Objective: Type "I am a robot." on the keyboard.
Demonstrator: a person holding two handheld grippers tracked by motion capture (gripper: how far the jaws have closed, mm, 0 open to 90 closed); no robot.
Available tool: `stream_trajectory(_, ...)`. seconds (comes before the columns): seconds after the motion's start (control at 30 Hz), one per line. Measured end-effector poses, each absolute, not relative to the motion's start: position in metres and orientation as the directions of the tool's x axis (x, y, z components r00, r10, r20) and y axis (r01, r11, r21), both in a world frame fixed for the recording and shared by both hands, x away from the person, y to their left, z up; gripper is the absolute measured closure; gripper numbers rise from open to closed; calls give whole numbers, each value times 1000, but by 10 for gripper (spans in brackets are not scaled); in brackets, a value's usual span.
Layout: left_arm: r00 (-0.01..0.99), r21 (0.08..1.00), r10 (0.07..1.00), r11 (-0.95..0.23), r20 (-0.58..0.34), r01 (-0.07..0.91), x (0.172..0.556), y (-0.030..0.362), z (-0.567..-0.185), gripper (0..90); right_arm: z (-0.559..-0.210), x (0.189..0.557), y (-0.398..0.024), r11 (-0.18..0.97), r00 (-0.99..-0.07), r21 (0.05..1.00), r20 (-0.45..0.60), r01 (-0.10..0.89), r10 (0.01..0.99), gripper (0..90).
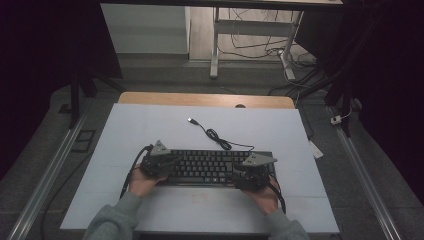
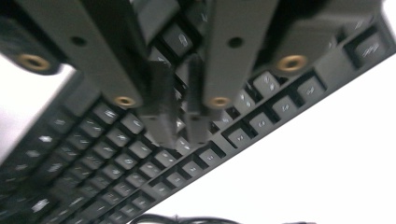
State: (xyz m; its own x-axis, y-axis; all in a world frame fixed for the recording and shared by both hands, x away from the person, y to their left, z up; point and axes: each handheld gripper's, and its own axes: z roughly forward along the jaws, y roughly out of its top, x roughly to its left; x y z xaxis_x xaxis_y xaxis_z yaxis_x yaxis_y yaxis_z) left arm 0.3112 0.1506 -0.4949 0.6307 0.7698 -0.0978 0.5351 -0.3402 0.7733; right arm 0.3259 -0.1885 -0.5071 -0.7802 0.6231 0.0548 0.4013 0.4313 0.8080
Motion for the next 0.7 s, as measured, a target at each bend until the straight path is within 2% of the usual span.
stream_trajectory(0.13,635,772,759,-316,-143,552,294,161,-490,560,-507,327,-190,431,-777,808,53,402,627,468)
stream_trajectory(0.23,640,768,756,-327,-137,551,282,165,-491,472,-507,328,-191,420,-774,813,59,404,630,468)
stream_trajectory(0.4,626,759,764,-316,-152,570,271,175,-499,393,-507,329,-192,423,-771,810,55,406,635,466)
stream_trajectory(0.57,616,756,770,-302,-166,581,263,185,-508,370,-507,330,-193,428,-770,810,46,402,636,466)
stream_trajectory(0.7,604,759,785,-308,-138,574,251,197,-512,358,-507,330,-193,429,-773,812,43,396,633,466)
